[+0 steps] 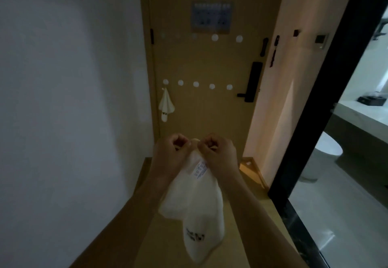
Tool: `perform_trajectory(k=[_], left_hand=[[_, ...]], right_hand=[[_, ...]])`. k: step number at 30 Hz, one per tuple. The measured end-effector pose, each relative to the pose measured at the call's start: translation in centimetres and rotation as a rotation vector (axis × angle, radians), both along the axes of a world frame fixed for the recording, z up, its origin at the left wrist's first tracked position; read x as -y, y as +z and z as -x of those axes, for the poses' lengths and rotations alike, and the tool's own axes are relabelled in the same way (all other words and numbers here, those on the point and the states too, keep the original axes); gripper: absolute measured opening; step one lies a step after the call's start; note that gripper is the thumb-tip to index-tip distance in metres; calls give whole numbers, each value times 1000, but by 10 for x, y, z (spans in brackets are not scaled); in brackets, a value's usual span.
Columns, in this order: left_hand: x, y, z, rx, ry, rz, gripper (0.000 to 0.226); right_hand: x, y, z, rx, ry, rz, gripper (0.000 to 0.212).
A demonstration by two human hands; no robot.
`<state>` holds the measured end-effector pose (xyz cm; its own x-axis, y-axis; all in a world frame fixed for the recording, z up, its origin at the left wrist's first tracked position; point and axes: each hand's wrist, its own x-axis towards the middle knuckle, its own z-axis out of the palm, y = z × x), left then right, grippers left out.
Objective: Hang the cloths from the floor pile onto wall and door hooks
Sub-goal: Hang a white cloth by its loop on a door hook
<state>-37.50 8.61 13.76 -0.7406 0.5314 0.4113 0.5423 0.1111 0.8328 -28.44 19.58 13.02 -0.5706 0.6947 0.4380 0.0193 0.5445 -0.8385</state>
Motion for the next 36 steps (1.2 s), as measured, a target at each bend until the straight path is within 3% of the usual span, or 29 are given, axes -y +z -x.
perform_trajectory(k=[16,26,36], left_hand=[[-209,-4,194,8,130,-11,11],[-300,-20,329,21,85,-54,14],[-379,-31,488,63,27,27,16]], right_hand=[[-213,12,206,79,112,34,11],[-298,-6,338,89,34,96,9],[-362,-16,486,84,14,239,14]])
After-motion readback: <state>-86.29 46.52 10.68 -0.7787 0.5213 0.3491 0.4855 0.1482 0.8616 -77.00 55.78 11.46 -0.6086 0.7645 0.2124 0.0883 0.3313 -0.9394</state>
